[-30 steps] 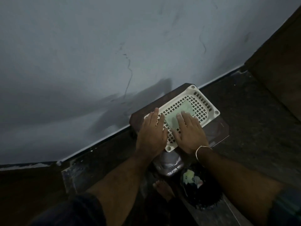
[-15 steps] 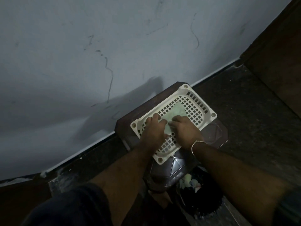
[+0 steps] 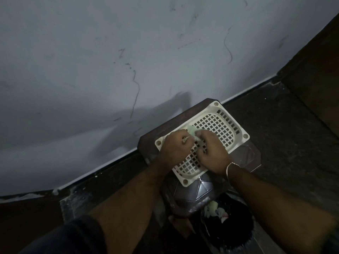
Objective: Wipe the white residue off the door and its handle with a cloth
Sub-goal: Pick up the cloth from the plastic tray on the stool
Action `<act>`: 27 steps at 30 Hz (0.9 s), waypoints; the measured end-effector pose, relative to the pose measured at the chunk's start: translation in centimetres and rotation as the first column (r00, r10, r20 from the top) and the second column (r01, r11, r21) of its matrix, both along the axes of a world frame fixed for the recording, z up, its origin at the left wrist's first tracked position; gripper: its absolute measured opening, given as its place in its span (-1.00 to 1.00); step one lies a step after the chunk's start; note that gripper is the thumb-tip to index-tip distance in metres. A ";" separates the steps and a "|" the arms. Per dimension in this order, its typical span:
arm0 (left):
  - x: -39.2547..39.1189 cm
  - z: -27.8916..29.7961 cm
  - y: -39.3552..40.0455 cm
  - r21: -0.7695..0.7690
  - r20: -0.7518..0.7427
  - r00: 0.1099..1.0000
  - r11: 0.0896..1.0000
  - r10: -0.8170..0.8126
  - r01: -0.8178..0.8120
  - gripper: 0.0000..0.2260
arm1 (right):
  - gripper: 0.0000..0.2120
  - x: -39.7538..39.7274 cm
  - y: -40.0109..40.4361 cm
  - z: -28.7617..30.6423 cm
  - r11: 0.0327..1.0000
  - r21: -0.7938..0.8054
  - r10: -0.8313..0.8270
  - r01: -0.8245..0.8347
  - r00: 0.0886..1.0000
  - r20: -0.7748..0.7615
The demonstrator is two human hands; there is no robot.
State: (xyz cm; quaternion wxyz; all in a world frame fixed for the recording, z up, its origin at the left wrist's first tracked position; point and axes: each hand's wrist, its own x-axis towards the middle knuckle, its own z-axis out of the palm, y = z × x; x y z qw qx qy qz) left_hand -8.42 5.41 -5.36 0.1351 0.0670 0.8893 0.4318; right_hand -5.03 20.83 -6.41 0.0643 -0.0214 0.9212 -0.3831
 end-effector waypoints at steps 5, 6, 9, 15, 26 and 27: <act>0.2 2.6 -2.1 0.150 0.158 0.974 0.971 0.162 -0.186 -0.65 | -0.92 -0.2 -2.0 2.6 0.988 -0.146 -0.044 0.048 0.999 0.031; 0.5 3.5 -2.6 0.252 0.252 0.941 0.924 0.224 -0.287 -0.61 | -0.92 -0.4 -2.6 3.3 0.981 -0.173 -0.081 0.086 0.996 0.038; 1.4 5.3 -3.9 0.528 0.536 0.818 0.672 0.210 -0.519 -0.42 | -0.90 -0.9 -4.2 6.0 0.889 -0.400 -0.170 0.222 0.972 0.162; 3.4 10.1 -8.1 0.621 0.668 0.731 0.436 0.141 -0.652 -0.72 | -0.93 -1.5 -8.6 11.6 0.587 -0.668 -0.085 0.458 0.855 0.512; 5.7 23.5 -17.4 0.671 0.522 0.731 0.319 0.439 -0.670 -0.57 | -0.75 -1.8 -19.3 24.2 0.525 -0.823 0.293 0.217 0.862 0.414; 5.9 24.9 -18.2 0.696 0.486 0.735 0.300 0.473 -0.653 -0.56 | -0.73 -1.8 -20.4 25.9 0.526 -0.833 0.310 0.171 0.874 0.375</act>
